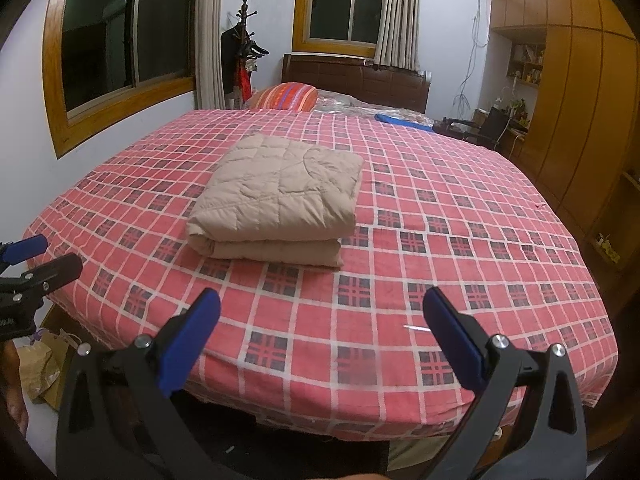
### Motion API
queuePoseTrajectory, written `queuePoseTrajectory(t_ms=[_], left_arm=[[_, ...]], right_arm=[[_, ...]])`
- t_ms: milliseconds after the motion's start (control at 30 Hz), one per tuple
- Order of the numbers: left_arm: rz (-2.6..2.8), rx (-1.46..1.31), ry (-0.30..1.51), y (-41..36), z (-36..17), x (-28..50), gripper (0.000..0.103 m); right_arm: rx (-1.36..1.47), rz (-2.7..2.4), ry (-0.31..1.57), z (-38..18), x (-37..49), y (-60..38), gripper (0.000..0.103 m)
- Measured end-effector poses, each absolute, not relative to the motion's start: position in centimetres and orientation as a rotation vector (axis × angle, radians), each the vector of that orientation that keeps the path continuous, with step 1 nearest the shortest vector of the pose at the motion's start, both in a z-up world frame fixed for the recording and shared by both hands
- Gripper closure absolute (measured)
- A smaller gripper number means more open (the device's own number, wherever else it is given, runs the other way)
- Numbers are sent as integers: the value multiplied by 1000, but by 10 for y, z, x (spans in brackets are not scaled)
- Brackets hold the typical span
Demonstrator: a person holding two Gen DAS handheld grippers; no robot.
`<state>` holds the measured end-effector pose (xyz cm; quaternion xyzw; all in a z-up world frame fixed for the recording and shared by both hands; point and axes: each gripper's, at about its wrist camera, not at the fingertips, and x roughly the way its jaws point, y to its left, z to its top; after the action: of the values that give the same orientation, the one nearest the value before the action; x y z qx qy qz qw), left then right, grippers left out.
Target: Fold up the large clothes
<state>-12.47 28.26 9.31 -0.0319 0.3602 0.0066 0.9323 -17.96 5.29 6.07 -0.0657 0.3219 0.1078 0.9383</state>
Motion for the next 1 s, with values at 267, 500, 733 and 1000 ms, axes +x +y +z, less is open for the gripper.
queuePoseTrajectory(t_ms=[267, 500, 733, 1000], left_arm=[[8, -56, 742, 280, 93, -126, 4], [11, -55, 740, 278, 95, -126, 4], [12, -50, 740, 277, 96, -125, 4], [11, -49, 741, 277, 96, -125, 4]], right_arm=[[-143, 229, 652, 62, -179, 55, 2], [-142, 230, 642, 65, -179, 54, 2], [-140, 230, 642, 65, -179, 53, 2], [-142, 228, 641, 65, -179, 53, 2]])
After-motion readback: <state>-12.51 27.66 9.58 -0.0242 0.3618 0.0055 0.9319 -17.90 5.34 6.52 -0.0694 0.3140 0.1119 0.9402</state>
